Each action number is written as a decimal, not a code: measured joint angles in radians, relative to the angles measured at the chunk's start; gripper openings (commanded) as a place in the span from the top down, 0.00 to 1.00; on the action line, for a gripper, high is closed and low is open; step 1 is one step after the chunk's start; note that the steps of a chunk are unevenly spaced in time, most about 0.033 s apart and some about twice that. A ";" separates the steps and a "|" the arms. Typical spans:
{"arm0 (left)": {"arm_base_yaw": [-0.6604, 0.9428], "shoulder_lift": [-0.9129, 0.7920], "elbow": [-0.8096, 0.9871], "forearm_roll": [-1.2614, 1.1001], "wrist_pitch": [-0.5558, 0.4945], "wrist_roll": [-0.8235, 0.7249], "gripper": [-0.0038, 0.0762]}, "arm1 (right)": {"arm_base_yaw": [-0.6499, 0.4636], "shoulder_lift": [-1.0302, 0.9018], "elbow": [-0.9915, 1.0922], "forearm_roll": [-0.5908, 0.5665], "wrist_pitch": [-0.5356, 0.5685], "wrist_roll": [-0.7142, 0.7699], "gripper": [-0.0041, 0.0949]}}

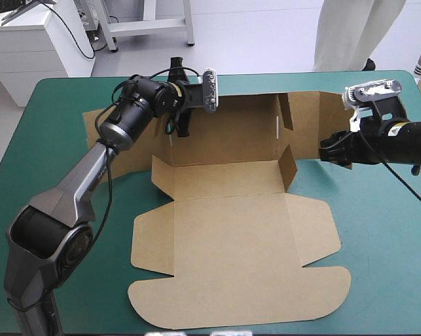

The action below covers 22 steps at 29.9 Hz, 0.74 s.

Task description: Fold the box

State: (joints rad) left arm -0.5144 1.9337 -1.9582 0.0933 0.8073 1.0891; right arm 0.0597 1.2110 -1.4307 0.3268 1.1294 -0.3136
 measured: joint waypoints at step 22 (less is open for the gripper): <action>-0.330 -0.424 0.756 0.890 -0.390 -0.883 0.99 | -0.015 0.000 -0.097 -0.227 0.103 0.138 0.42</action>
State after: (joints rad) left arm -0.8445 1.5095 -1.2018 0.9830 0.4174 0.2063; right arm 0.0451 1.2110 -1.5282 0.0994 1.2323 -0.1757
